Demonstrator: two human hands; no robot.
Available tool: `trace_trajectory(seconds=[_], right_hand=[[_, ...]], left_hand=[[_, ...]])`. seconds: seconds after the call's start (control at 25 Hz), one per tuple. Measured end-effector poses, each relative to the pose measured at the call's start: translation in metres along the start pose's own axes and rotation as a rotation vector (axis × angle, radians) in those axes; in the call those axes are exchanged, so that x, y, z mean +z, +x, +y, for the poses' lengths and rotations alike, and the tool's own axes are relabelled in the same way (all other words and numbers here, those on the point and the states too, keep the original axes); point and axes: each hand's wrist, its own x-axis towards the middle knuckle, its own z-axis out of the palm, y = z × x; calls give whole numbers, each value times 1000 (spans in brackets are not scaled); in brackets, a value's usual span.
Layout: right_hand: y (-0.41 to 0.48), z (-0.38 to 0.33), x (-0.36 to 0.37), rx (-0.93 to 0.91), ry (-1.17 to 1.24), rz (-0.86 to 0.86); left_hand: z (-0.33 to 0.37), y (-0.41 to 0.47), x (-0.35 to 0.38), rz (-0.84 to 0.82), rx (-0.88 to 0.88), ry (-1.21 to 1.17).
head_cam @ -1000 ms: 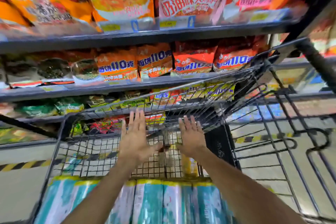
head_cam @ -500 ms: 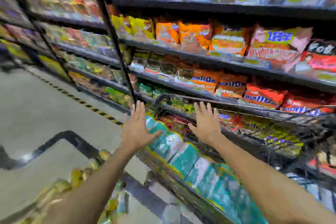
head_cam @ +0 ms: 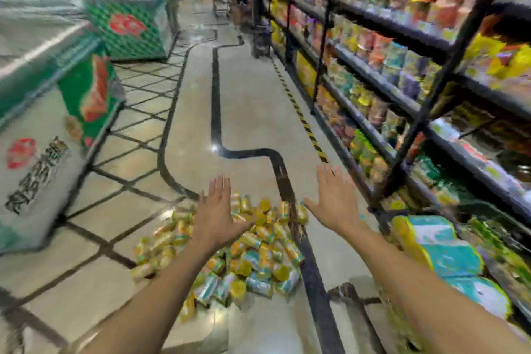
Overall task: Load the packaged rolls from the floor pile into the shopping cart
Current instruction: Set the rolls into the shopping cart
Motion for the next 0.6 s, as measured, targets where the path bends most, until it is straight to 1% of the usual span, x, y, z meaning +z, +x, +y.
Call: trace_trajectory(seconds=[0.16,0.28,0.44,0.6], right_hand=[[47,-80,45,-109,-12,-78],[77,-131,79,-177,-25,-161],[105,-173,132,-235,-17,-289],[140,-205,202,-296,-12,-411]], left_hand=[[-89,11,13,-5,-126,-49],[-139,21,29,-63,-212,-79],[-183,30,66,-142,-270,-79],[-218,59,132,-218,-336,-98]])
